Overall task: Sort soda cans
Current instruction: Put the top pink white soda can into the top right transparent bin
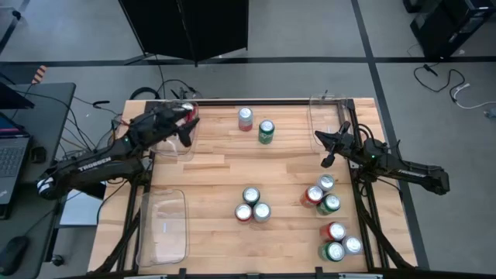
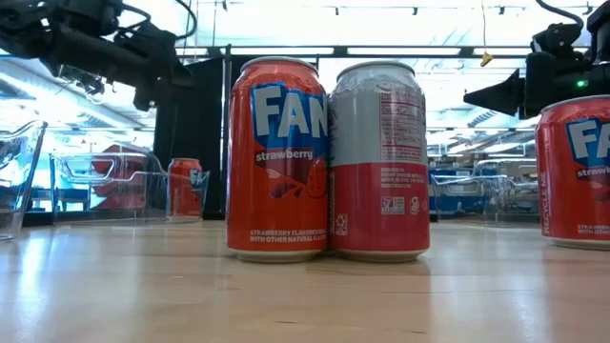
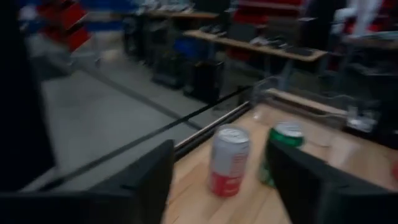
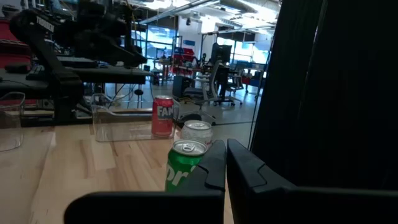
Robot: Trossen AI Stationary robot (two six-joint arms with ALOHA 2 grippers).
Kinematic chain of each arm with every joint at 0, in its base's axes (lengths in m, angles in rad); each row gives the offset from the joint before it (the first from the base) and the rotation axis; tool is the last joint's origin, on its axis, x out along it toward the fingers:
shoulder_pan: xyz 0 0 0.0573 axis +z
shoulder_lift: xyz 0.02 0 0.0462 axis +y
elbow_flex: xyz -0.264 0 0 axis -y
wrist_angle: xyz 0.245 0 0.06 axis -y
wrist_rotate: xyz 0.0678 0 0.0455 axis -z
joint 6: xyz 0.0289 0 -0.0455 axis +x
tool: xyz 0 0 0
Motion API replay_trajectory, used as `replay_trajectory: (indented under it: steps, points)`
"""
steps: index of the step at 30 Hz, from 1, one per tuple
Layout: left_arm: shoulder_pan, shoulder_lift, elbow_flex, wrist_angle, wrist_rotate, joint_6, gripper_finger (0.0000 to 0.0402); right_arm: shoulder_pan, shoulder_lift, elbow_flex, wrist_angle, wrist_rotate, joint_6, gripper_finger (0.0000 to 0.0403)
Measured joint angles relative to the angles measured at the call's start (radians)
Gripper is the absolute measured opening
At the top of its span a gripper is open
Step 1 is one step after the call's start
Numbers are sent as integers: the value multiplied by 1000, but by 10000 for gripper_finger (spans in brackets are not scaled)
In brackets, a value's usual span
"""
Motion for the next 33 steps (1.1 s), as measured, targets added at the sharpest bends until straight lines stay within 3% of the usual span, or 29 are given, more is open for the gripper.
replay_trajectory:
  steps: [6, 9, 26, 33]
  points:
    - [-57, -10, -34, 10, 160, 66, 56, 0, 0, 0, 34, 0, 0, 3]
    - [-78, -11, -48, 30, 228, 89, 9, 0, 0, 0, 55, 0, 0, 3]
    - [-102, -10, -61, 10, 228, 68, 8, -4, 9, 0, 358, 0, 43, 3]
    - [-102, -10, -61, 28, 224, 142, 8, -6, 174, 0, 386, -11, 145, 8]
